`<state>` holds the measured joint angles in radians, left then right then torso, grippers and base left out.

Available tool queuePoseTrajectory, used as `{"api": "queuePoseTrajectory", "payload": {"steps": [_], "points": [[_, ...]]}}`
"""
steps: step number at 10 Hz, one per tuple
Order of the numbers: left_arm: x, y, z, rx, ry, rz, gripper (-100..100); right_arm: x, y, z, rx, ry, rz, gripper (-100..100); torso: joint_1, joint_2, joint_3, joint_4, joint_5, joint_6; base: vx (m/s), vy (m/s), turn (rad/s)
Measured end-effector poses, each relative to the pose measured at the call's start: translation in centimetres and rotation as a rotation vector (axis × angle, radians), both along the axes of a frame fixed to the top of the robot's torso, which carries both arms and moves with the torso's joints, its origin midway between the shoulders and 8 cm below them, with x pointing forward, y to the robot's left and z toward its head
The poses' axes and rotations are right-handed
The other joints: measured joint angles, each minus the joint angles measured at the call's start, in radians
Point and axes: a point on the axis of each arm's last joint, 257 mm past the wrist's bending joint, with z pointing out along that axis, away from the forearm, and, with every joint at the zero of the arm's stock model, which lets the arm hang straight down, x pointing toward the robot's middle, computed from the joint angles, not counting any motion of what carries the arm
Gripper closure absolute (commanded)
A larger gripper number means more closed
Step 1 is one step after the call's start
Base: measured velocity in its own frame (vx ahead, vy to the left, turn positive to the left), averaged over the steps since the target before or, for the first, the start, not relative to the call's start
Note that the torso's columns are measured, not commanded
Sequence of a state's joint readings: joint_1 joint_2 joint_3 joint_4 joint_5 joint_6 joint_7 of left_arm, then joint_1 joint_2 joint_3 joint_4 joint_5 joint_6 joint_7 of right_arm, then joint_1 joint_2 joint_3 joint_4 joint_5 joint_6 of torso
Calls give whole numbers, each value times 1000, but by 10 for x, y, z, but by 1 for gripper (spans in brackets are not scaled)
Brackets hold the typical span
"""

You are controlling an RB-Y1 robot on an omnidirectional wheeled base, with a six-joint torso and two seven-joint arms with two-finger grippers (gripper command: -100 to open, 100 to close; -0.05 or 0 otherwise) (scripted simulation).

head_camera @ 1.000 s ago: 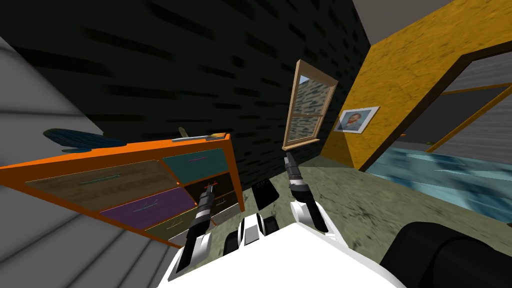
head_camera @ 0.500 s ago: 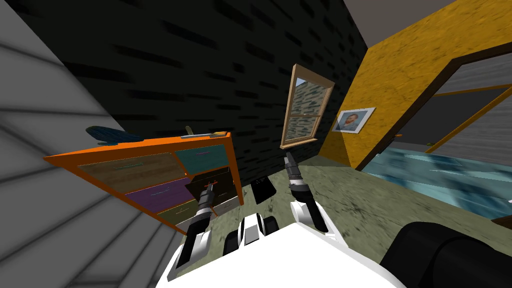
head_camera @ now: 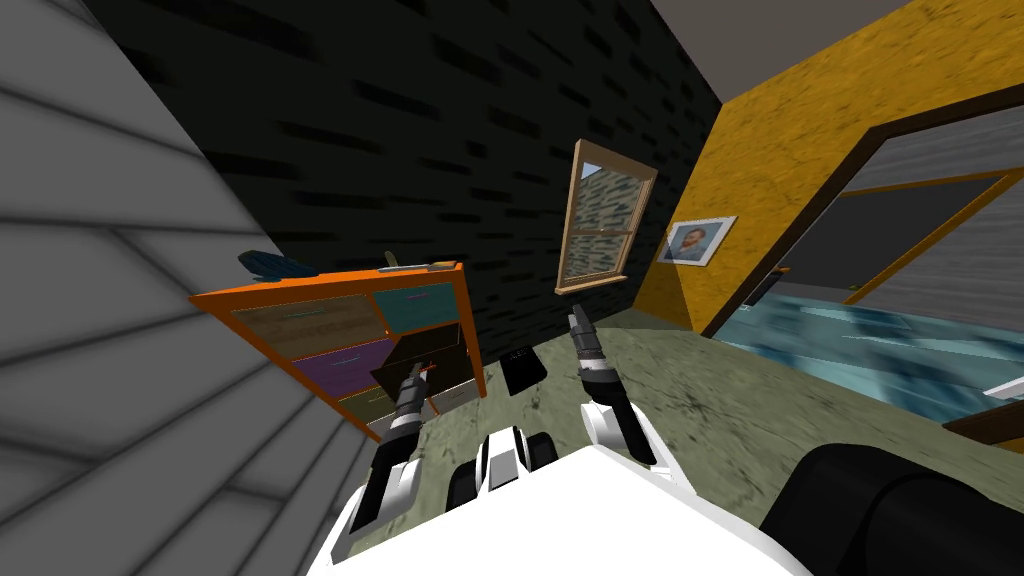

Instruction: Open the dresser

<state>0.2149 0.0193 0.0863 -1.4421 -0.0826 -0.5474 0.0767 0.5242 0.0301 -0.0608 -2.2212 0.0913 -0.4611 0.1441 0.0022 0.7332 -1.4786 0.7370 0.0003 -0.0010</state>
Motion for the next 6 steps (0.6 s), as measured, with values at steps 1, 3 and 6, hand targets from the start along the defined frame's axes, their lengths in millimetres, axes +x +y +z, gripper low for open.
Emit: {"api": "queuePoseTrajectory", "payload": {"steps": [1, 3, 6], "points": [[5, 1, 2, -2, 6, 1, -100, 0, 0, 0, 0, 0, 0, 0, -1, -4, -2, 0, -1, 1, -17, -14, -1], [12, 4, 16, 1, 3, 0, -100, 0, 0, 0, 0, 0, 0, 0, -2, 2, 1, 1, -1, 1, -16, -10, -2], [25, 7, 35, 2, -1, 0, -100, 0, 0, 0, 0, 0, 0, 0, -2, 7, 4, 2, 0, 1, -37, -14, -2]]}}
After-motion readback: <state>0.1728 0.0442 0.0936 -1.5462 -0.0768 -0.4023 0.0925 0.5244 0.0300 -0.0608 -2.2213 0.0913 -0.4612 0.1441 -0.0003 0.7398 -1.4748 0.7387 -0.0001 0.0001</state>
